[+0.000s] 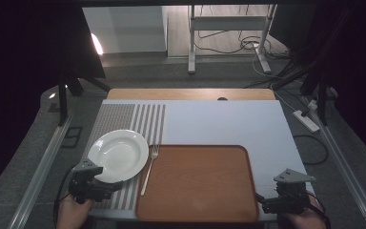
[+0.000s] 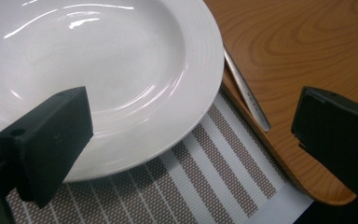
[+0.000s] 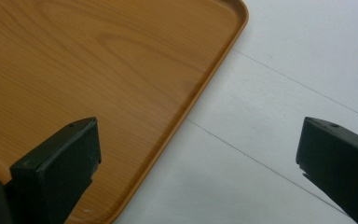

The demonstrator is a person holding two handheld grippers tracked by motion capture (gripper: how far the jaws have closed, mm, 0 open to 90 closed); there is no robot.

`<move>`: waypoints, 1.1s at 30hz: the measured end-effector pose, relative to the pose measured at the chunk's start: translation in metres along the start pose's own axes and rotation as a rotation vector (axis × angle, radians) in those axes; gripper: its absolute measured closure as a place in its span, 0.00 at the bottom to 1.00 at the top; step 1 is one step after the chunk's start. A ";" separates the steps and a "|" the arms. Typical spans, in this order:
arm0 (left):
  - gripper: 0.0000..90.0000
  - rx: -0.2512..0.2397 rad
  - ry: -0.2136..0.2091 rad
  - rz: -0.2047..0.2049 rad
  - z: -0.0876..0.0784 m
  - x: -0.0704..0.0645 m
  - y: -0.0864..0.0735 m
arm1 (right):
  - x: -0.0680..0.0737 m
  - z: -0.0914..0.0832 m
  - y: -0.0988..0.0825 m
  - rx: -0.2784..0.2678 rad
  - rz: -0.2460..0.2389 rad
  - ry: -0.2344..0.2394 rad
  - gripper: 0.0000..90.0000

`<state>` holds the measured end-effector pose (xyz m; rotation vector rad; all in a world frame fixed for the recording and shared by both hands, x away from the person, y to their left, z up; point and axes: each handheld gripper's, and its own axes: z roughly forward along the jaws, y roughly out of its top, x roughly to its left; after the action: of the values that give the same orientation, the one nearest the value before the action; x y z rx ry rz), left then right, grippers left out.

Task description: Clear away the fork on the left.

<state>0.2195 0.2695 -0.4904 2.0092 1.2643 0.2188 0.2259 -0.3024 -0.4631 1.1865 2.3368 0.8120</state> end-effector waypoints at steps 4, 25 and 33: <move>0.00 -0.001 0.007 -0.008 -0.003 0.001 -0.004 | 0.000 0.000 0.000 -0.001 0.002 0.000 0.00; 0.00 -0.003 0.028 -0.014 -0.019 0.005 -0.018 | 0.000 0.000 0.000 -0.001 0.002 0.000 0.00; 0.00 0.004 0.014 -0.020 -0.022 0.005 -0.021 | 0.000 0.000 0.001 0.002 -0.001 -0.001 0.00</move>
<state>0.1961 0.2899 -0.4900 2.0007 1.2936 0.2218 0.2263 -0.3019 -0.4629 1.1867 2.3378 0.8088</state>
